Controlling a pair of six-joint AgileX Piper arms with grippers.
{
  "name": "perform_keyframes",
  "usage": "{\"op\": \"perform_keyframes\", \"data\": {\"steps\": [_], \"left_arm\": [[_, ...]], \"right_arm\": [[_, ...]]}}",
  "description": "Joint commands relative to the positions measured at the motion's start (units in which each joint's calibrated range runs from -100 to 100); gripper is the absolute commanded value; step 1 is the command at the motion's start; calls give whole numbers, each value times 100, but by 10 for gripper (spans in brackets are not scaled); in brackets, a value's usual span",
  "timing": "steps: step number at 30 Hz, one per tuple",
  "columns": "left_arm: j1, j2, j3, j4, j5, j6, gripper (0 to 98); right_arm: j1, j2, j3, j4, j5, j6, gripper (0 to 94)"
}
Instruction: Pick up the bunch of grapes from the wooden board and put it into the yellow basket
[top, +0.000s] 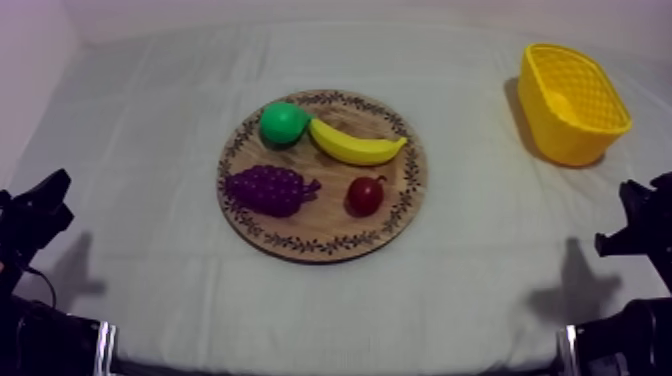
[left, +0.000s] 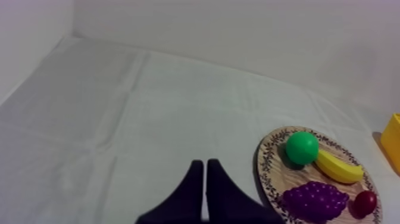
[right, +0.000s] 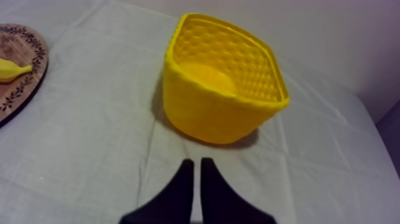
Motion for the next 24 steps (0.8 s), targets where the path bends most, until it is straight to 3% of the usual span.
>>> {"op": "perform_keyframes", "data": {"steps": [1, 7, 12, 24], "left_arm": [[-1, 0, -4, -4, -3, -1, 1], [-1, 0, -4, -4, -3, -1, 1], [-1, 0, -4, -4, -3, -1, 1], [-1, 0, -4, -4, -3, -1, 1]], "right_arm": [[-4, -4, 2, -3, -15, -95, 48], [-167, 153, -69, 58, -106, 71, 14], [-472, 699, -387, 286, -322, -5, 7], [-1306, 3043, -2917, 593, -8, -91, 6]]}}
